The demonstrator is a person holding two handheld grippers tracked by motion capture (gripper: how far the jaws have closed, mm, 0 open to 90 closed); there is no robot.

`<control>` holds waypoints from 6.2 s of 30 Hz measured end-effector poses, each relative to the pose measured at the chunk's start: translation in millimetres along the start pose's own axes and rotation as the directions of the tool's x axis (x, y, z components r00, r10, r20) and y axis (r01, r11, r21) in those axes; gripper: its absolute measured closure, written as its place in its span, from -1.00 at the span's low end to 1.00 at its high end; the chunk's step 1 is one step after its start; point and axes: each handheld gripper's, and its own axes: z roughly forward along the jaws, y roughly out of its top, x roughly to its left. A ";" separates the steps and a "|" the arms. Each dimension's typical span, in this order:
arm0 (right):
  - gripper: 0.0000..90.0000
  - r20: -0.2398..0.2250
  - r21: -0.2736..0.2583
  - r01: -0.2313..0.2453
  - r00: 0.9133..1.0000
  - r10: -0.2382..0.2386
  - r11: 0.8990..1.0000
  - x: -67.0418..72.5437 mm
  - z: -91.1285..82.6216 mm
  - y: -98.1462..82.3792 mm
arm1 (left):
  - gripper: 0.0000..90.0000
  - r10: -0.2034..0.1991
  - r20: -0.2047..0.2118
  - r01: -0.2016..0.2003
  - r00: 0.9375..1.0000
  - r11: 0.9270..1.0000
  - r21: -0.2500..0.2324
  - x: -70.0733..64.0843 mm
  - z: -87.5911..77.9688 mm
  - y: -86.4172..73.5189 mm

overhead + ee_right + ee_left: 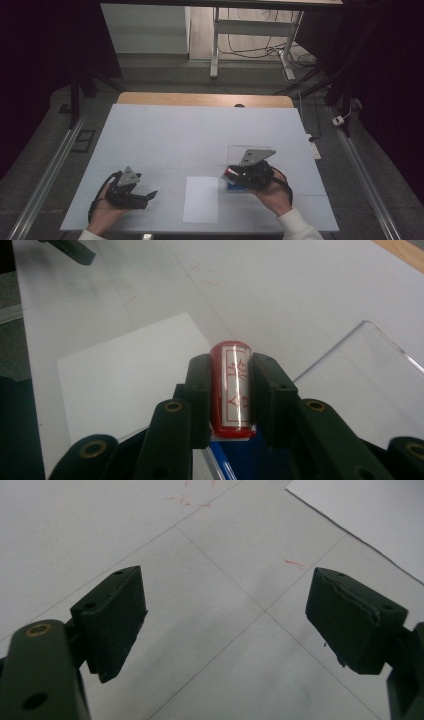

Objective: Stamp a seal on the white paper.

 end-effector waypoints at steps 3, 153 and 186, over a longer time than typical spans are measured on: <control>0.56 -0.007 -0.002 0.004 1.000 -0.004 1.000 3.9 2.2 2.3 | -0.63 0.002 0.000 -0.002 1.000 1.000 0.001 -0.2 0.4 -0.3; 0.58 -0.082 0.201 0.112 0.992 -0.097 0.973 58.8 87.5 14.7 | -0.62 0.010 0.008 -0.010 1.000 1.000 0.013 -0.9 1.2 0.1; 0.57 -0.101 0.180 0.094 0.992 -0.077 0.979 55.2 87.6 11.9 | -0.62 0.007 0.007 -0.007 1.000 1.000 0.007 -0.7 -0.6 0.7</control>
